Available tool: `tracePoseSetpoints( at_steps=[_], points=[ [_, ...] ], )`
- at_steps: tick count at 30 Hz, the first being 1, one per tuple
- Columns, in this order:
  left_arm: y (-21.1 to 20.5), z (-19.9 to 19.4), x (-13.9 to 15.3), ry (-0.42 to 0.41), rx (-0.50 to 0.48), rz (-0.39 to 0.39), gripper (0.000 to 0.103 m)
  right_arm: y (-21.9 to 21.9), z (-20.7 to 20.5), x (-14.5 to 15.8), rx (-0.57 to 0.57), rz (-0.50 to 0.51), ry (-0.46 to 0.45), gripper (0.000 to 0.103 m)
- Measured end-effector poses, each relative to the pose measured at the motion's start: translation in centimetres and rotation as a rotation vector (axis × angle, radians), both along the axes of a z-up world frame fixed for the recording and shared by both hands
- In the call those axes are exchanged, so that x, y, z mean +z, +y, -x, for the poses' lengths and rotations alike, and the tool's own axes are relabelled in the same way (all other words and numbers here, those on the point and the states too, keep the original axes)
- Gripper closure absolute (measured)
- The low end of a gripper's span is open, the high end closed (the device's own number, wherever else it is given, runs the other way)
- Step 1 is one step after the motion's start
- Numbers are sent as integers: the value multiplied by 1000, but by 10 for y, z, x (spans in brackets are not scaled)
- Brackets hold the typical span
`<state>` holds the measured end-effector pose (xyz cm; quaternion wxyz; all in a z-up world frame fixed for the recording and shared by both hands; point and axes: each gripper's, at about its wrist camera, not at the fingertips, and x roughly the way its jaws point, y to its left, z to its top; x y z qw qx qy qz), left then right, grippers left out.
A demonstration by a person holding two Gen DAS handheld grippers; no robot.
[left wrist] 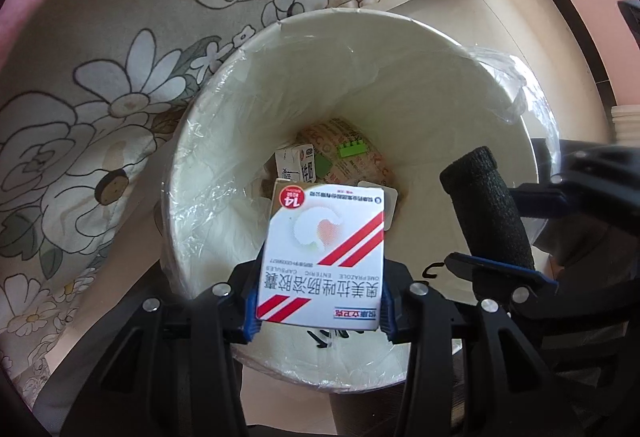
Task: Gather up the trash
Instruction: 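Open both tools to drop the box and foam tube into the bucket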
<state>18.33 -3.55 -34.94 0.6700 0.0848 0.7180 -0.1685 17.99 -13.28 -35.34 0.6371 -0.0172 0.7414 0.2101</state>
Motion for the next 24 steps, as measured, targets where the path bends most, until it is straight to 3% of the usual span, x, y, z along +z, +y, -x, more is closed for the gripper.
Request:
tracePoseSetpoints(
  at_steps=[15,24],
  points=[
    [-6,-6,-39,75,1,-3,56,0,-8,-39,-4,51,25,59],
    [-8,-7,-48,81,0,-30,45,-4,-9,-47,19,87,18,50]
  ],
)
